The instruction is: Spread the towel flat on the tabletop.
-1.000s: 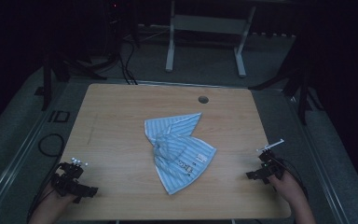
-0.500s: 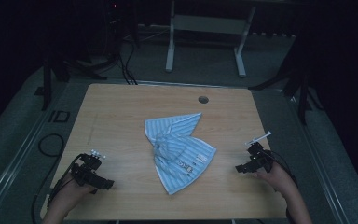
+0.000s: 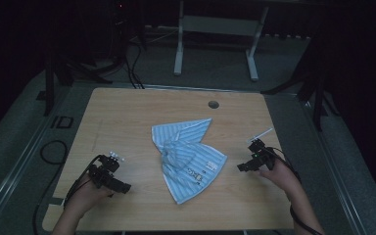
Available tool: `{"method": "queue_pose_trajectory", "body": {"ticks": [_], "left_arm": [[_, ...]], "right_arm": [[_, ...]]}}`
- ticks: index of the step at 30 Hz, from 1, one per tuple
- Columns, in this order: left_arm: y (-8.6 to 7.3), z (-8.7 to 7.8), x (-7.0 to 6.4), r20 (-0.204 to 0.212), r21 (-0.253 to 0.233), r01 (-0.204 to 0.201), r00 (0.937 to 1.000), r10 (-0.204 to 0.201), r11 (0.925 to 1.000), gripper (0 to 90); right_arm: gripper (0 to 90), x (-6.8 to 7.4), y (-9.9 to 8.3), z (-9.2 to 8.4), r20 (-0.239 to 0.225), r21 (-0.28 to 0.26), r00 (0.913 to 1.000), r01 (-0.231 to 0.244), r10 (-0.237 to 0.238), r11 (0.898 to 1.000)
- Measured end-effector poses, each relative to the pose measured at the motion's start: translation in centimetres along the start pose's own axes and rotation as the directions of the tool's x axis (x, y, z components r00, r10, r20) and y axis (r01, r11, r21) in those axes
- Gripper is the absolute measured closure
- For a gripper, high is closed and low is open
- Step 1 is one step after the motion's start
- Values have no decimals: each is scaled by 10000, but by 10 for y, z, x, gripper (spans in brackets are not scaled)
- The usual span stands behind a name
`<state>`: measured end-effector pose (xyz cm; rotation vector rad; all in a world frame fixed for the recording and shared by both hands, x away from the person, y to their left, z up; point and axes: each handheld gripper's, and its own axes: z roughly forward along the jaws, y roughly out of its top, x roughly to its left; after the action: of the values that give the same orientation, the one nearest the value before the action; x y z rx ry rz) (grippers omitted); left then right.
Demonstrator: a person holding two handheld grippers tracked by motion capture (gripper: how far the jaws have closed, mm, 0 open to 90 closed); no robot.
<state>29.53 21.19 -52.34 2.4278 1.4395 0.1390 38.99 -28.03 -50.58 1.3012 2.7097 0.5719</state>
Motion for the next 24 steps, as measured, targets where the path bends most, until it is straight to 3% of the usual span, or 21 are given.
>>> {"method": "queue_pose_trajectory", "body": {"ticks": [6, 10, 24], "left_arm": [[14, 5, -6, 275, 28, -57, 9996, 56, 10000, 5], [22, 9, -12, 243, 144, -343, 9991, 340, 9993, 5], [56, 11, -32, 445, 73, -1011, 9939, 1006, 9949, 5]], "right_arm": [[187, 14, 24, 1, -196, -30, 9975, 684, -685, 9977], [187, 21, 35, 3, -274, -9, 9958, 874, -874, 9962], [219, 58, 88, 18, -576, 56, 9791, 1957, -1951, 9806]]}}
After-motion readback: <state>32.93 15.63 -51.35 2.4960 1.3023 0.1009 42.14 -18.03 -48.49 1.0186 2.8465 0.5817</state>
